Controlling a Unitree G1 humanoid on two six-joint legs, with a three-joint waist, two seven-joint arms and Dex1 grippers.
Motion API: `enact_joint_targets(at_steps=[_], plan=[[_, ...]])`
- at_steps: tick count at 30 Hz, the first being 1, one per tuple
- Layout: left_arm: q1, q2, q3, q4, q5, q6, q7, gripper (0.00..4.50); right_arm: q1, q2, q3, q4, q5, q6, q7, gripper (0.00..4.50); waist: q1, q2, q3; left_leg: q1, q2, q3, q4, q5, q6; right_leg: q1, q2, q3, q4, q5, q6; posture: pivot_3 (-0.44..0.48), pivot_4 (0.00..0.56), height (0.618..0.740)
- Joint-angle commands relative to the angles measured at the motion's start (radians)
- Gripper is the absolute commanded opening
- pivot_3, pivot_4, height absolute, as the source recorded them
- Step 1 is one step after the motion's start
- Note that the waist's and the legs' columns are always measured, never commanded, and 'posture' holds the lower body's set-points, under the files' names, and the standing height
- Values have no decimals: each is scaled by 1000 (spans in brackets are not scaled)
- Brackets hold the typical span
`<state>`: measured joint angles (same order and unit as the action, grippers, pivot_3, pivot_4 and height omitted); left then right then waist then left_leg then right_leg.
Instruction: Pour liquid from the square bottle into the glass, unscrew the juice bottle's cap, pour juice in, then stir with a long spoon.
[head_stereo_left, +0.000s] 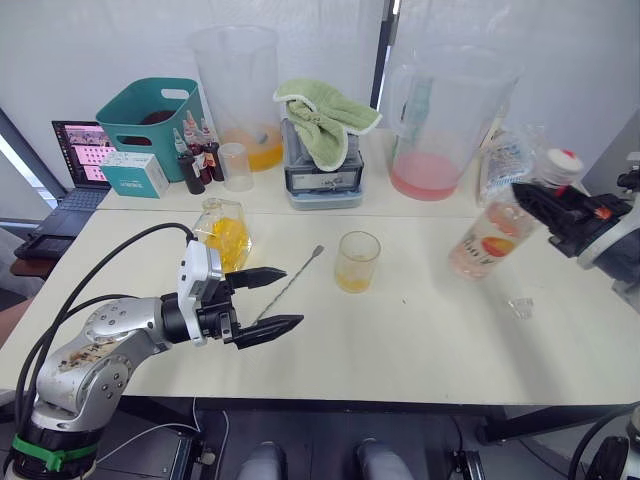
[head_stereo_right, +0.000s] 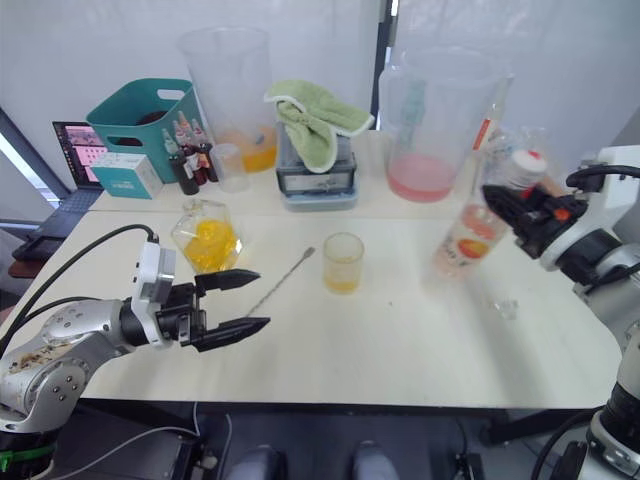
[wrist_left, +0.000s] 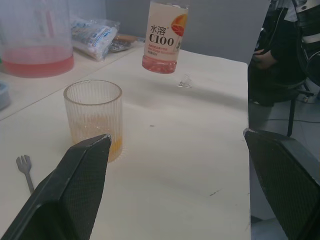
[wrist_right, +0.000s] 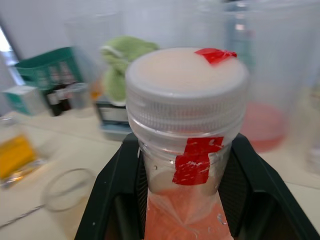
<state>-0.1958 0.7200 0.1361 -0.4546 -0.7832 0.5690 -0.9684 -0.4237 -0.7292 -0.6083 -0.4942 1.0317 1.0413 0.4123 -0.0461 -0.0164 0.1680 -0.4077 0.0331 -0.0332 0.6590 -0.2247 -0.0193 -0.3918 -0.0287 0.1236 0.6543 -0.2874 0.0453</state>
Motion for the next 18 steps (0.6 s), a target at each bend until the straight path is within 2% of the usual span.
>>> enact_joint_targets(at_steps=[1,4,8,12,18], plan=[[-24,7,2,0,7,-22,-20,4500,-23,11,55,-122,170,-5,-9,1366,0,0,0,0,0,0,0,0,0,0,0,0,0,0,0,0,150,740],[-33,7,-1,5,12,-22,-27,4500,-38,47,177,-183,216,-21,-48,1366,1,-1,0,-1,1,0,0,0,0,0,0,0,-2,0,0,0,150,740],[-40,8,-5,11,20,-22,-38,4500,-38,73,320,-239,166,-54,-46,1366,4,-1,0,-3,1,0,0,0,0,-1,0,-1,-4,0,0,0,150,740],[-43,4,-11,13,29,-24,-45,4500,11,92,531,-248,-63,-158,9,1366,4,-2,0,-4,1,-1,0,0,0,-2,0,-2,-5,0,0,0,150,740],[-53,0,-18,22,36,-25,-52,4500,60,107,645,-202,-244,-292,94,1366,5,-2,1,-9,0,-2,1,0,0,-9,-1,-2,-2,0,0,0,150,740]])
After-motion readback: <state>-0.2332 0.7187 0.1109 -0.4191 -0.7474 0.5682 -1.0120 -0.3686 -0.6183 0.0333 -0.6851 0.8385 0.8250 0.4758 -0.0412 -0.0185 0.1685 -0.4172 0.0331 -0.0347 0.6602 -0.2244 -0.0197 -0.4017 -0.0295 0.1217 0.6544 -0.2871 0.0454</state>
